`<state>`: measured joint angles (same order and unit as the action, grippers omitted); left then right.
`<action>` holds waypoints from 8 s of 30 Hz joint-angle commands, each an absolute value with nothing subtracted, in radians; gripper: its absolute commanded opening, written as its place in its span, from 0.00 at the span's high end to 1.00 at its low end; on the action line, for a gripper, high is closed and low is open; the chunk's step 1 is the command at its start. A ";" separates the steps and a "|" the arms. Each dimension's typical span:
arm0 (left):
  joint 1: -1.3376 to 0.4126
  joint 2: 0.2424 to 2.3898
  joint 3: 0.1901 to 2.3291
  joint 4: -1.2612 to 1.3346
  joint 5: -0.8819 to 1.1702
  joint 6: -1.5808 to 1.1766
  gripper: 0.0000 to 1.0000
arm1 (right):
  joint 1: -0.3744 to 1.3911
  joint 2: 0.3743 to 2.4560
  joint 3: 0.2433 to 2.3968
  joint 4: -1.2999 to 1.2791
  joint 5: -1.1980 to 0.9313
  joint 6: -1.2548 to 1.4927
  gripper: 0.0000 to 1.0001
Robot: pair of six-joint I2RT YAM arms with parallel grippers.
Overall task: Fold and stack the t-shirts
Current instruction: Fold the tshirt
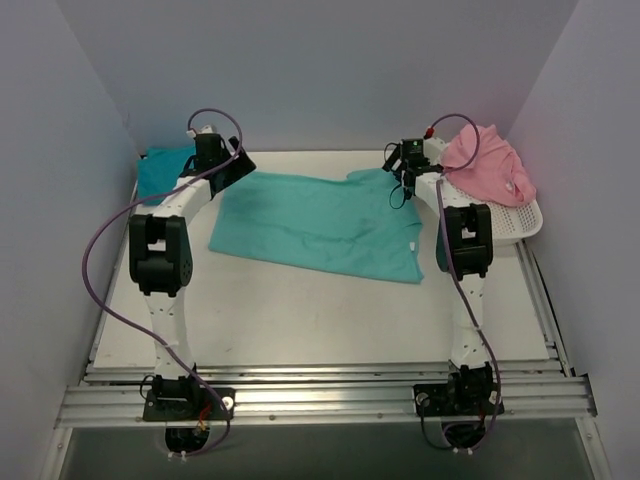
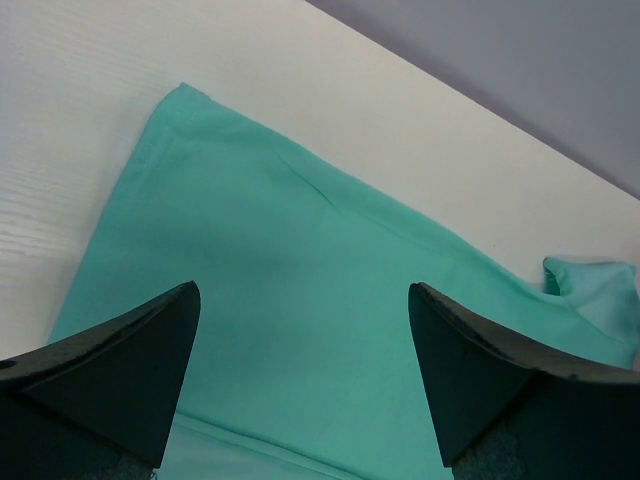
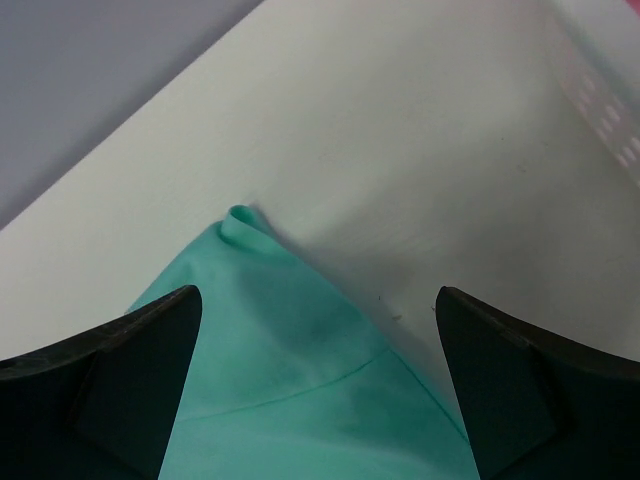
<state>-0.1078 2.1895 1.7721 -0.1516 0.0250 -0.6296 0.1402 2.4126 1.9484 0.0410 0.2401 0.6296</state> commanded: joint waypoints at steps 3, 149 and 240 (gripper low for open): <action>-0.100 2.224 1.847 -0.152 0.104 -0.614 0.06 | 0.141 2.430 2.051 0.023 0.218 0.612 0.01; -0.029 1.945 1.390 -0.021 -0.035 -0.580 0.98 | 0.310 1.783 1.135 0.305 0.307 0.532 1.00; -0.066 1.707 1.190 0.018 -0.158 -0.572 0.08 | 0.738 1.623 1.009 0.006 0.776 0.771 1.00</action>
<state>-0.0628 1.7298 1.1873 -0.0345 -0.1600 -0.5865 0.6624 1.7184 1.0096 0.0700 0.6827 0.7437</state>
